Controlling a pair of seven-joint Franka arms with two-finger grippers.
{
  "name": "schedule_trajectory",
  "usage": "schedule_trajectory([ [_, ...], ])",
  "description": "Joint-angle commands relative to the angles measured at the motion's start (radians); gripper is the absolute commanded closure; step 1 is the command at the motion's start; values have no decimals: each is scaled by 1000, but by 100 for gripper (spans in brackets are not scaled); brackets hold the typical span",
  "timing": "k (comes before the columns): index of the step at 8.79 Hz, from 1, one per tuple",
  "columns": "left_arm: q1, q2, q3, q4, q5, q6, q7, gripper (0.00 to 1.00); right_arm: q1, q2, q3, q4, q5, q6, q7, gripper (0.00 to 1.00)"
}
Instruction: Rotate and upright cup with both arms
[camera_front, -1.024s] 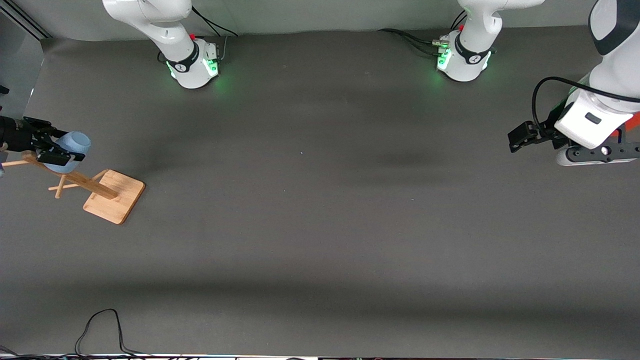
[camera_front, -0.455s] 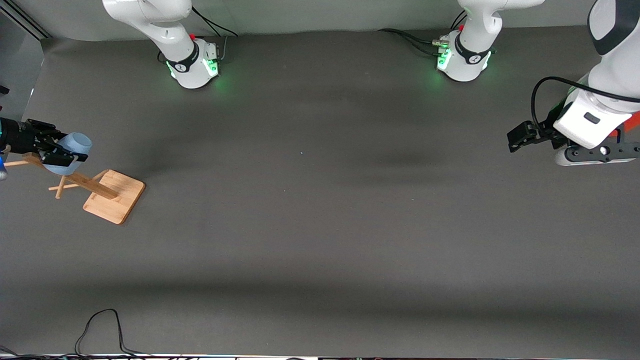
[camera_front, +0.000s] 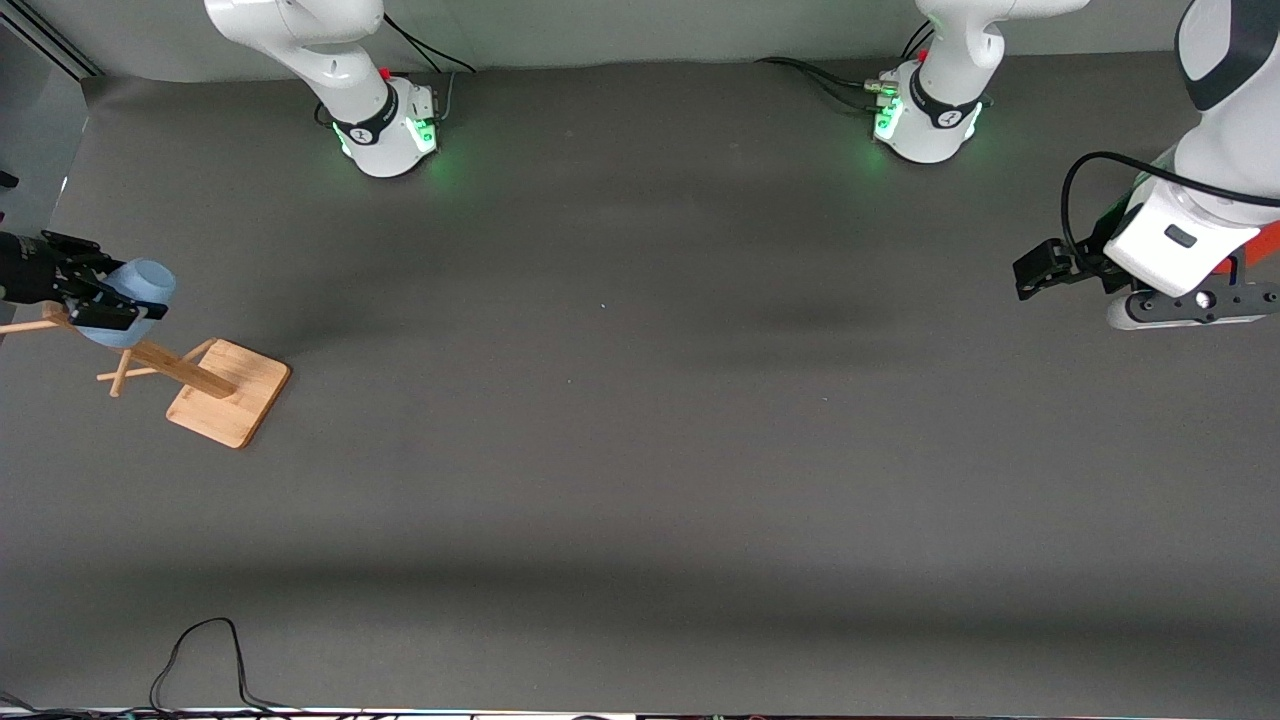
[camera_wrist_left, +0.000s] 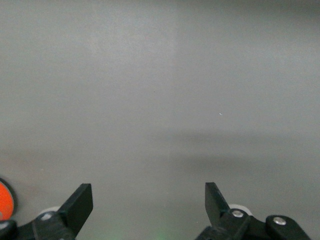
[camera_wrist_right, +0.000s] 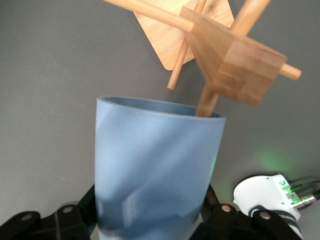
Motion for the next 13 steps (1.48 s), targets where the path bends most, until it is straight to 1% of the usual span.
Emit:
schedule_trajectory([
  [1, -7, 4, 1, 17, 16, -27, 1, 0, 27, 30, -1, 83, 28, -78, 65, 56],
  [2, -7, 4, 1, 17, 16, -27, -1, 0, 46, 28, -1, 82, 60, -80, 100, 56],
  [6, -8, 4, 1, 17, 16, -39, -7, 0, 182, 19, -1, 94, 135, -78, 238, 56],
  [8, -8, 9, 3, 17, 16, -37, -8, 0, 233, 13, -1, 97, 157, -77, 287, 56],
  [9, -13, 18, 1, 17, 14, -39, -5, 0, 277, 13, -1, 106, 160, -66, 313, 56],
  [11, -27, 21, 1, 17, 14, -36, -10, 0, 406, 30, -1, 154, 152, -25, 341, 56],
  [12, -27, 25, 1, 17, 13, -36, -10, 0, 471, 63, -1, 184, 143, 4, 331, 56],
  [13, -27, 27, 1, 17, 14, -40, -10, 0, 533, 106, -1, 221, 116, 36, 321, 56],
])
